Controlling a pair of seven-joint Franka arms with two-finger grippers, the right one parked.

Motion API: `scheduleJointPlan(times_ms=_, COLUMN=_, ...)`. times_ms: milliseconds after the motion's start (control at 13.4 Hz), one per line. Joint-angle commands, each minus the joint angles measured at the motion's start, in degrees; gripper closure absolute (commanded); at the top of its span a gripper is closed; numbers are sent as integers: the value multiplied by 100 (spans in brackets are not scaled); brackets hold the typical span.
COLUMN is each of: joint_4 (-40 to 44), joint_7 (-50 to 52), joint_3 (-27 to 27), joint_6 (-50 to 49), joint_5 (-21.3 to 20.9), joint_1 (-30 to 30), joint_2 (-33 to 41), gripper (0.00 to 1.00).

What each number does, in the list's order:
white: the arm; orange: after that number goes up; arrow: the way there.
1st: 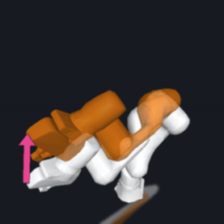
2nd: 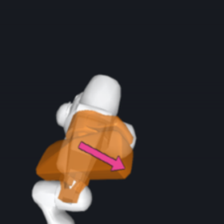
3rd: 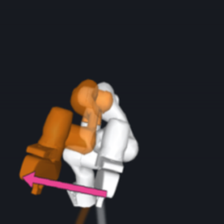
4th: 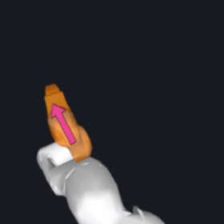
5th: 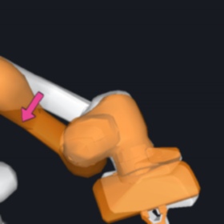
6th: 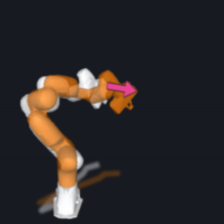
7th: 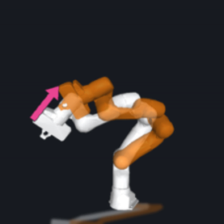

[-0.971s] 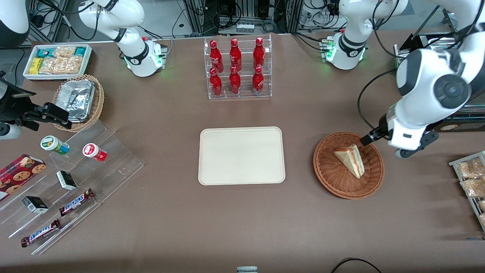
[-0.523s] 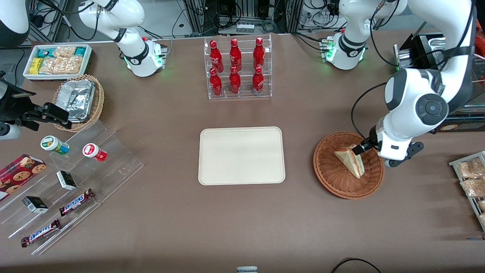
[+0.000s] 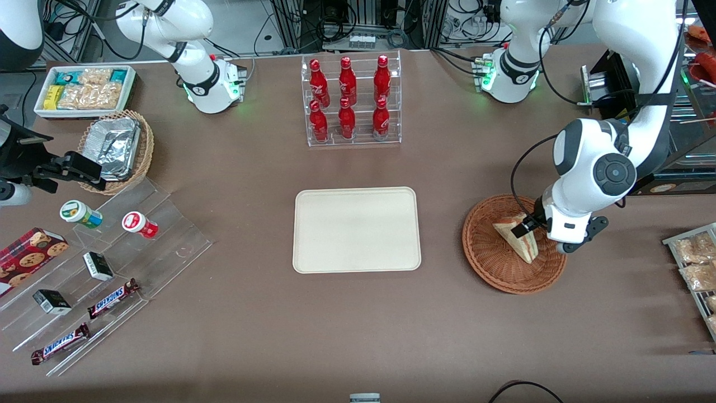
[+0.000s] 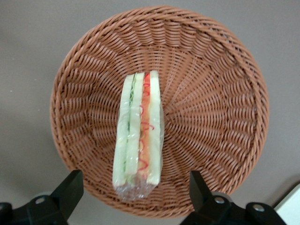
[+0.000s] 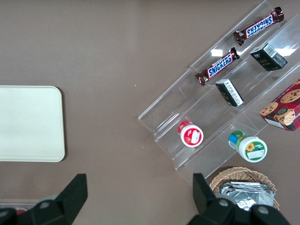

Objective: Place sandwich from basket to tray
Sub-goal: 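Lower the open left gripper over the wrapped sandwich in the basket, then close the left gripper on the sandwich's crust edge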

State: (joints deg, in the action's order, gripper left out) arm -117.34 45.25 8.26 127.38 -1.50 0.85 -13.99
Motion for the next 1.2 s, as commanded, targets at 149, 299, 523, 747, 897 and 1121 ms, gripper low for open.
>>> scheduleJointPlan(times_ms=149, joint_4=-377, joint_7=598, joint_3=27, joint_6=717, joint_5=-96, joint_1=-24, joint_2=-122, gripper=0)
scheduleJointPlan(times_ms=299, joint_4=-448, joint_7=652, joint_3=27, joint_6=823, joint_5=-96, joint_1=-15, joint_2=-166, gripper=0)
scheduleJointPlan(times_ms=523, joint_4=-527, joint_7=661, joint_3=18, joint_6=867, joint_5=-104, joint_1=-15, joint_2=-245, gripper=1)
scheduleJointPlan(times_ms=747, joint_4=-738, joint_7=853, joint_3=18, joint_6=1148, joint_5=-104, joint_1=-6, joint_2=-263, gripper=18)
scheduleJointPlan(times_ms=897, joint_4=-738, joint_7=1099, joint_3=18, joint_6=1157, joint_5=-104, joint_1=46, joint_2=-254, gripper=43)
scheduleJointPlan(times_ms=1121, joint_4=-729, joint_7=1171, joint_3=18, joint_6=1122, joint_5=-104, joint_1=64, joint_2=-219, gripper=84)
